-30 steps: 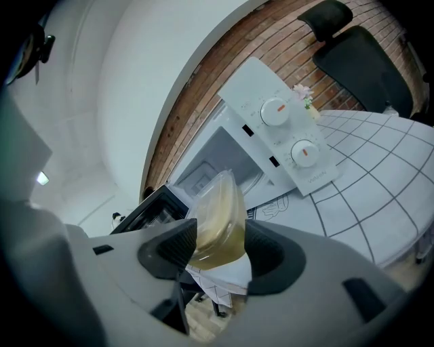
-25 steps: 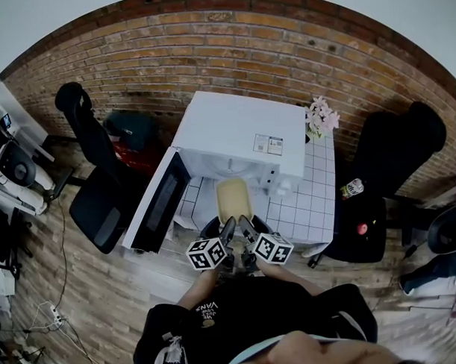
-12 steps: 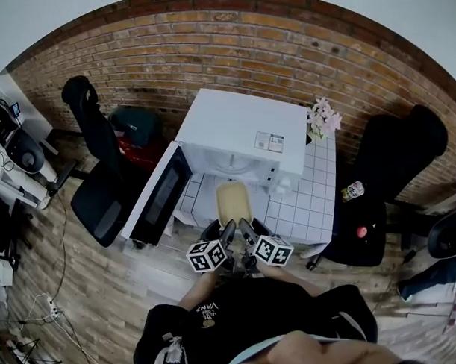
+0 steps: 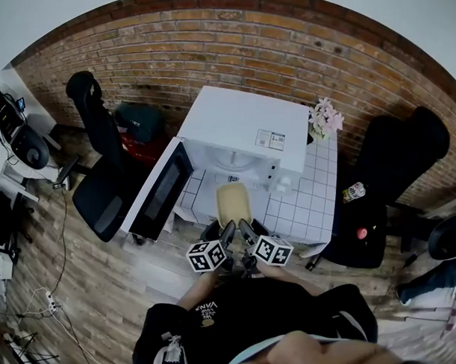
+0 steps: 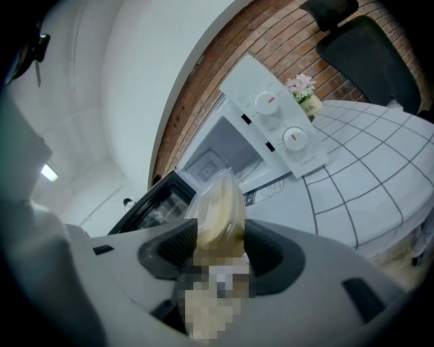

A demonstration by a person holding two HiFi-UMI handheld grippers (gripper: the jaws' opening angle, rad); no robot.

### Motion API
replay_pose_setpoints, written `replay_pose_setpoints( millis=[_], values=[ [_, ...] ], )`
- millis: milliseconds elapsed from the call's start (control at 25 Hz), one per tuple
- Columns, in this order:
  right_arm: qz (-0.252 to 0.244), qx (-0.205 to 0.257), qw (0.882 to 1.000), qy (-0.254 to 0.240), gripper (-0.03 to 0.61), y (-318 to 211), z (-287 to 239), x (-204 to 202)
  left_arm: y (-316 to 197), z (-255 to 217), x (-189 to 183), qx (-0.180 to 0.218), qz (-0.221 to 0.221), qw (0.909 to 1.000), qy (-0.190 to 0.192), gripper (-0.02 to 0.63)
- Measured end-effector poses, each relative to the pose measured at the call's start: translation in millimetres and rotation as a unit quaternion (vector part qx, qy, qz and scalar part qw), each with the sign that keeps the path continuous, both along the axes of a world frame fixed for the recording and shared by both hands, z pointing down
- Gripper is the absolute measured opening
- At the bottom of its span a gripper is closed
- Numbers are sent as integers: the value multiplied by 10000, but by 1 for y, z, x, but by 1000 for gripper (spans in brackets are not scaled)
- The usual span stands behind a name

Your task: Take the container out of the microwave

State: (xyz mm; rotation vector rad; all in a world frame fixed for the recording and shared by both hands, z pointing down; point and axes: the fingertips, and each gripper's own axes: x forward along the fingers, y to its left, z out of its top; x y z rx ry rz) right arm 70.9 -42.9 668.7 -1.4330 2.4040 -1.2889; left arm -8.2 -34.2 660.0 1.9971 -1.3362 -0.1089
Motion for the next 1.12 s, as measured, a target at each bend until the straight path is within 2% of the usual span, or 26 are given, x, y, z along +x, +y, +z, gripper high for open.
replay_pose_setpoints(
  millis=[1120],
  values=[
    [-52, -165, 9998, 48, 209, -2, 11, 4, 1, 8, 2, -135, -89, 9999, -9, 231]
  ],
)
